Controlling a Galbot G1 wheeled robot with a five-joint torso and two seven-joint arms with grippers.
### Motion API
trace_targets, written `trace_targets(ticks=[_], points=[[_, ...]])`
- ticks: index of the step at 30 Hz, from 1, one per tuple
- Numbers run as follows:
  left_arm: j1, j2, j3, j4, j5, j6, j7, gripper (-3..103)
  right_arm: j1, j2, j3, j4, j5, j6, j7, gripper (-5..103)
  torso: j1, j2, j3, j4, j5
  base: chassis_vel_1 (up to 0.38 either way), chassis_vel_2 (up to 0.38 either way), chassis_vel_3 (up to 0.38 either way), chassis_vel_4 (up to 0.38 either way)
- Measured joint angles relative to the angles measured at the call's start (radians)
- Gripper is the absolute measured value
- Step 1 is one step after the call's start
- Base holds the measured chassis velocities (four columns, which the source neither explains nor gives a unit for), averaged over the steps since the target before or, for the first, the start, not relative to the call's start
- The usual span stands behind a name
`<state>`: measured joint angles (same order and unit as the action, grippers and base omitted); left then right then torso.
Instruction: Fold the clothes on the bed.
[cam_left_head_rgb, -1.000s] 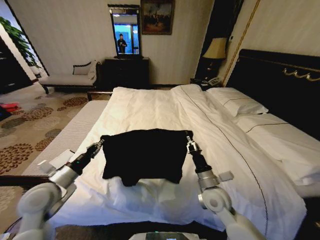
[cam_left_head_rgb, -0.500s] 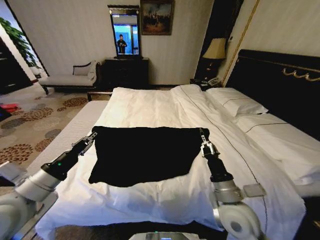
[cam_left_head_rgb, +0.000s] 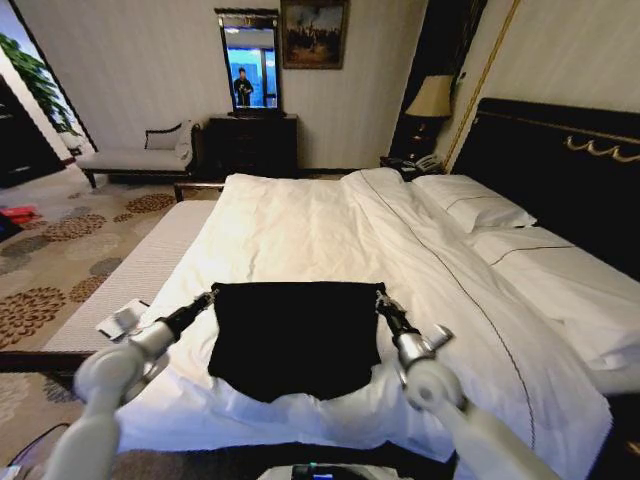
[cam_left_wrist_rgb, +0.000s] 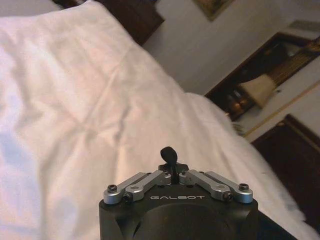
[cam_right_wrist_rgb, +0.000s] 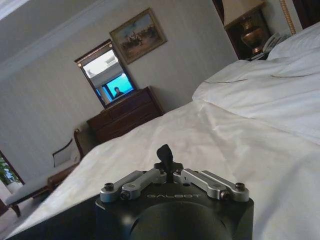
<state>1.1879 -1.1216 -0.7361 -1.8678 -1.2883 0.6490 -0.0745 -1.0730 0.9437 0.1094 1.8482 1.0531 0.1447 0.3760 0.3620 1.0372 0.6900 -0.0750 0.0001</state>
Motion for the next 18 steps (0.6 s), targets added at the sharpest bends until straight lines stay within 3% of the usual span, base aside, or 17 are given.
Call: trace_targets(ticks=[5,10,18], points=[[-0.121,0.012,0.123,0.208,0.060,-0.049,0.027,2,0.138,0.057,-0.074,-0.217,-0.007,0.018,-0.059,1,0.000,0.000,0.000,-0.0006,-0.0001,0.000,0.000,0.000,0.000],[-0.183,0.014,0.199,0.306,0.136,-0.125,0.060,2,0.215,0.110,-0.117,-0.355,-0.026,0.033,-0.095,1,0.000,0.000,0.000,-0.0008,-0.0001,0.000,0.000,0.000,0.000],[-0.260,0.016,0.252,0.402,0.185,-0.250,0.100,2,0.327,0.168,-0.158,-0.466,-0.037,0.048,-0.109,1,0.000,0.000,0.000,-0.0003,-0.0002,0.000,0.000,0.000,0.000]])
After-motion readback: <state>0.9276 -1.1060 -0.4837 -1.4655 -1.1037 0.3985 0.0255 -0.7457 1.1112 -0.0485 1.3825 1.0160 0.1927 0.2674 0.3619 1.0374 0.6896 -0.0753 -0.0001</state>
